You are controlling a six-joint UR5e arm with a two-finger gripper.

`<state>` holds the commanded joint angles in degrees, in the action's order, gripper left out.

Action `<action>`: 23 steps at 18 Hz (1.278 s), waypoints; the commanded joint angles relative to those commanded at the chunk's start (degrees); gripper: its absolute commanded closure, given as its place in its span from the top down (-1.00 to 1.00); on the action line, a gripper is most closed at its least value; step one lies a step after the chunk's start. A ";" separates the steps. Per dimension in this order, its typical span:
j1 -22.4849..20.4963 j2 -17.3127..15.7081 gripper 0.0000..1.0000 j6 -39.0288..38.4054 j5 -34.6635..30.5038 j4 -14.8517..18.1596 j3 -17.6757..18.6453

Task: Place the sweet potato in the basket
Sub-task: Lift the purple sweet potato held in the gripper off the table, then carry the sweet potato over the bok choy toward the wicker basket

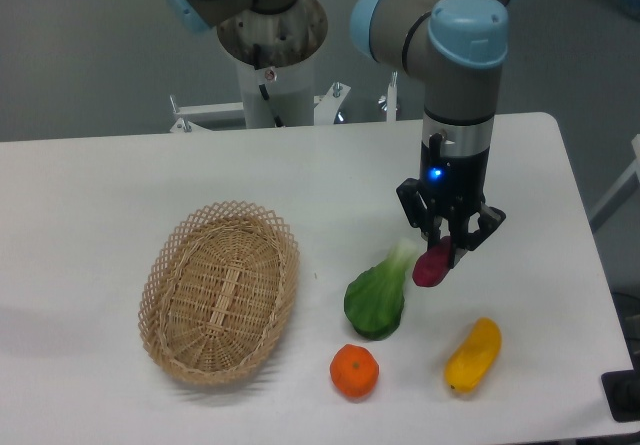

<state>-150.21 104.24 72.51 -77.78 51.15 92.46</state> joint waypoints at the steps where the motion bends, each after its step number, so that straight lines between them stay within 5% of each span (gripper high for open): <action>1: 0.00 -0.17 -0.59 -0.09 0.00 0.00 -0.09; 13: 5.44 -2.28 -0.58 -11.75 -0.26 1.23 0.44; 20: 15.98 -2.37 -0.58 -23.11 -5.53 0.09 2.89; 23: 21.87 -1.76 -0.56 -27.14 -9.56 -2.97 5.35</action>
<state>-128.34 102.48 45.36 -87.35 48.18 97.81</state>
